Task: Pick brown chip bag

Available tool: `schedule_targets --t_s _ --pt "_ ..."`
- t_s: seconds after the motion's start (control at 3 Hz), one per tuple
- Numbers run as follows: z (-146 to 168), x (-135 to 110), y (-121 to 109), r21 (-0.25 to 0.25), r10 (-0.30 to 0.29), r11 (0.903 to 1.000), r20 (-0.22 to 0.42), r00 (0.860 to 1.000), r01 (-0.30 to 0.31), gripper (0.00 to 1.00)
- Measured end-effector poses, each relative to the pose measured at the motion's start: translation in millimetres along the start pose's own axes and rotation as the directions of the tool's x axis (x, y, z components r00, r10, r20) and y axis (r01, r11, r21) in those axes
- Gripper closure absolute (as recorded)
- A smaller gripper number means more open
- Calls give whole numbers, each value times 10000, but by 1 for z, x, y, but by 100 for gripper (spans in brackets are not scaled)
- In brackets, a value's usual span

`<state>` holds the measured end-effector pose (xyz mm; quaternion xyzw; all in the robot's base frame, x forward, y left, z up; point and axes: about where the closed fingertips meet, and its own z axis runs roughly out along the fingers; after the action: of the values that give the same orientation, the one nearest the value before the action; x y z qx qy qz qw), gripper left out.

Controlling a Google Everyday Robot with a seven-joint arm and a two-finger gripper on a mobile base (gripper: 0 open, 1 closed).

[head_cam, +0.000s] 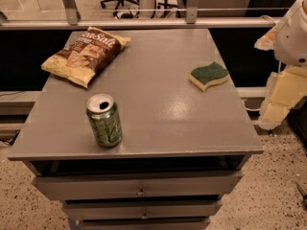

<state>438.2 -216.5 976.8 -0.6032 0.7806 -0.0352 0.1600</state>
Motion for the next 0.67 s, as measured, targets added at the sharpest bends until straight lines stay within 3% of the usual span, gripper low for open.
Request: schedule_targets --t_s 0.33,0.67 --pt "0 0 0 2 0 10000 1 10000 0 0" --pt "1 -25 -15 261 -971 9950 407 9944 961 0"
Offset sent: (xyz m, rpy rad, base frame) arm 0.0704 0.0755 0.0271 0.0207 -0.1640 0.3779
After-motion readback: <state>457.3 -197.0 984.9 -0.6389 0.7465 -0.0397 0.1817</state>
